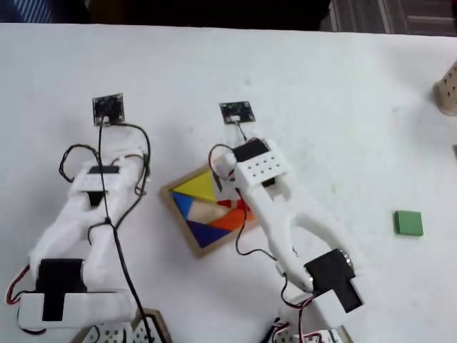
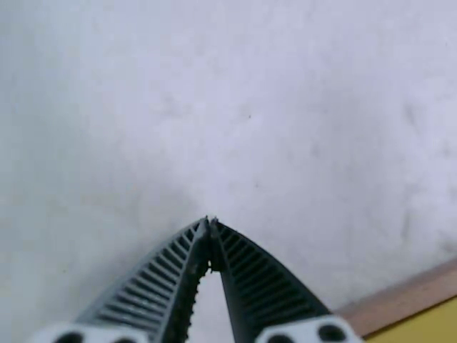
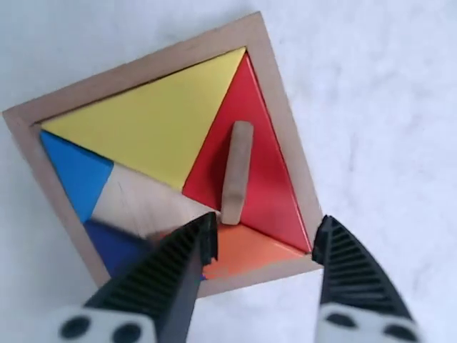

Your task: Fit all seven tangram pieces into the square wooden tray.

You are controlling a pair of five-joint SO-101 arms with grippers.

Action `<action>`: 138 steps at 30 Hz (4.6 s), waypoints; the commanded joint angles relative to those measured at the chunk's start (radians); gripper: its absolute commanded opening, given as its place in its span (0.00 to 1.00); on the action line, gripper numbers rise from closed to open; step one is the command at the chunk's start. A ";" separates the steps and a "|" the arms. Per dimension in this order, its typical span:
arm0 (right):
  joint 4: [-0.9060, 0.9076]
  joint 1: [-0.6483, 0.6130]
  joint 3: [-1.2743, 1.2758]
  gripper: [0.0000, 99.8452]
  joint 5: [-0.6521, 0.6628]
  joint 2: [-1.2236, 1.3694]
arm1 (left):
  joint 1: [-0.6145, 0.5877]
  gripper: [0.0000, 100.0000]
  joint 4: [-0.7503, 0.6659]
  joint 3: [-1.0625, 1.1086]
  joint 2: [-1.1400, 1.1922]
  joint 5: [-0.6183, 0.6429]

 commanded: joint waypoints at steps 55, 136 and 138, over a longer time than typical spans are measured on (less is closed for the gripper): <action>-0.209 0.871 0.743 0.02 0.598 -0.627 | 0.638 0.02 0.037 -0.118 0.064 -0.005; -0.239 0.868 0.760 0.02 0.598 -0.627 | 0.657 0.02 0.193 0.104 -0.234 -0.014; -0.239 0.868 0.760 0.02 0.598 -0.627 | 0.673 0.02 0.172 0.109 -0.234 -0.012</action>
